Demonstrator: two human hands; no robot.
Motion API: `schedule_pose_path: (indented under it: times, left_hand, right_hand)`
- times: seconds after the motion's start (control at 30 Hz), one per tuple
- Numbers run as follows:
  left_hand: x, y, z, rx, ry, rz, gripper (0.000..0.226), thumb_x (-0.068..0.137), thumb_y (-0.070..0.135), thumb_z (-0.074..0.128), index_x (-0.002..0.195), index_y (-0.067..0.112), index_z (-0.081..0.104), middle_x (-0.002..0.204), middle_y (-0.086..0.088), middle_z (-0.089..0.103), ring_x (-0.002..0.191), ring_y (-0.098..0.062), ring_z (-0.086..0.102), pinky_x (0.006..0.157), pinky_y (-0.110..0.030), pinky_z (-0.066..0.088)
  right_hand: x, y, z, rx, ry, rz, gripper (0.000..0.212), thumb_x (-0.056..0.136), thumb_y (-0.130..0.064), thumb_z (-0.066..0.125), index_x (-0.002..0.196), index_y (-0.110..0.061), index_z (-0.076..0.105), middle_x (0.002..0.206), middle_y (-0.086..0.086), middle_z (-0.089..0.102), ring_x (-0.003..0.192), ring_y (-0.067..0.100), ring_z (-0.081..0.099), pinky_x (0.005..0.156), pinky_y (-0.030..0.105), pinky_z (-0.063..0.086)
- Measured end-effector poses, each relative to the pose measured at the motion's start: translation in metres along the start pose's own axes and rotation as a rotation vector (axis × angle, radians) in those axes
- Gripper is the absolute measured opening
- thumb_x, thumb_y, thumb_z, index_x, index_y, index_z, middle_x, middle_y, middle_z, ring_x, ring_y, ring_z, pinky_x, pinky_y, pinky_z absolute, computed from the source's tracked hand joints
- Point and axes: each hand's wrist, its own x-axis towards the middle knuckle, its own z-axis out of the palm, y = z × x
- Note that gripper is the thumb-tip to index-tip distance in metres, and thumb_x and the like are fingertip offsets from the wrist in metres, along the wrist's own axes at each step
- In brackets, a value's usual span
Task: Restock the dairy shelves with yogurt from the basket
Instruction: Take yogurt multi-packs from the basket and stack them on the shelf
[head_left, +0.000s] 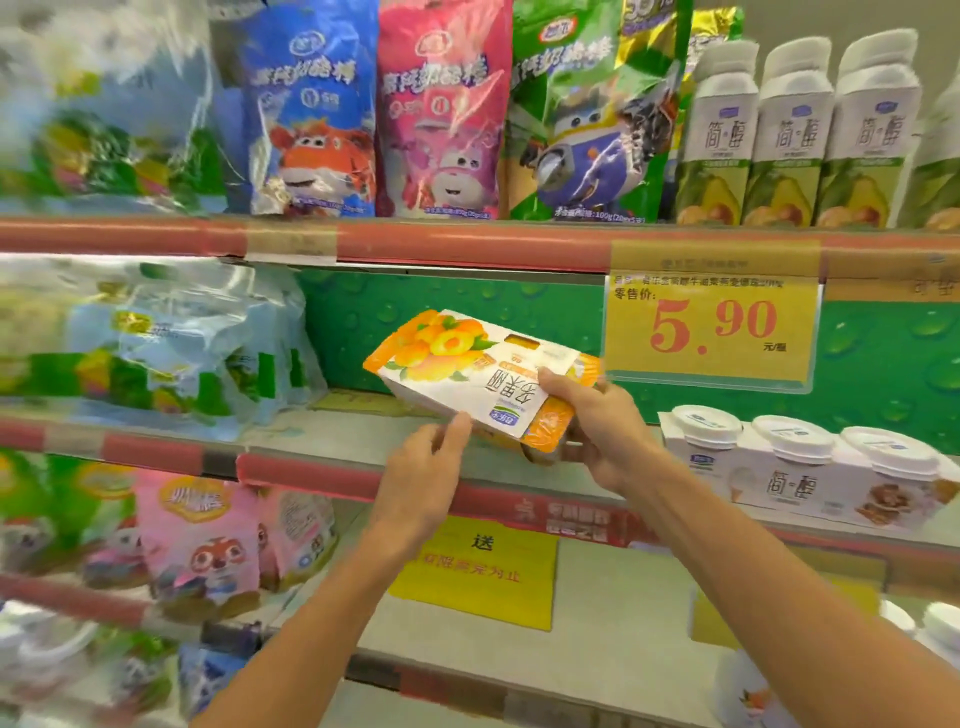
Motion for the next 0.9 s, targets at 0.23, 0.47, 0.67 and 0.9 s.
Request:
schedule_pose_path:
  times: [0.23, 0.47, 0.67, 0.9]
  left_hand:
    - [0.015, -0.055, -0.018, 0.664, -0.093, 0.441, 0.068, 0.078, 0.082, 0.027, 0.118, 0.04, 0.063, 0.122, 0.022, 0.057, 0.12, -0.003, 0.045, 0.106, -0.03, 0.024]
    - [0.022, -0.068, -0.02, 0.667, -0.016, 0.548, 0.062, 0.081, 0.073, 0.031, 0.123, 0.042, 0.064, 0.121, 0.022, 0.059, 0.119, -0.004, 0.048, 0.099, -0.027, 0.027]
    - [0.021, -0.069, -0.021, 0.671, -0.019, 0.556, 0.064, 0.082, 0.073, 0.027, 0.126, 0.043, 0.063, 0.124, 0.021, 0.06, 0.12, -0.006, 0.048, 0.102, -0.031, 0.031]
    - [0.021, -0.072, -0.02, 0.662, 0.002, 0.561, 0.063, 0.082, 0.074, 0.028, 0.126, 0.044, 0.062, 0.125, 0.021, 0.06, 0.12, -0.005, 0.046, 0.102, -0.031, 0.03]
  right_hand:
    - [0.06, 0.0, 0.018, -0.11, -0.039, 0.096, 0.04, 0.085, -0.033, 0.077, 0.114, -0.01, 0.063, 0.081, 0.004, 0.076, 0.055, 0.015, 0.067, 0.05, 0.028, 0.052]
    - [0.096, 0.013, 0.043, -0.131, -0.05, 0.313, 0.026, 0.092, -0.036, 0.067, 0.097, -0.01, 0.069, 0.072, 0.006, 0.075, 0.081, 0.024, 0.07, 0.092, 0.05, 0.057]
    - [0.116, 0.018, 0.042, -0.223, -0.008, 0.24, 0.139, 0.048, -0.063, 0.089, 0.154, -0.016, 0.011, 0.135, 0.011, 0.061, 0.099, 0.031, 0.073, 0.079, 0.056, 0.059]
    - [0.088, 0.027, 0.034, -0.888, 0.026, -0.123, 0.149, 0.042, -0.072, 0.088, 0.155, -0.021, 0.006, 0.157, 0.017, 0.027, 0.139, 0.035, 0.039, 0.113, 0.051, 0.037]
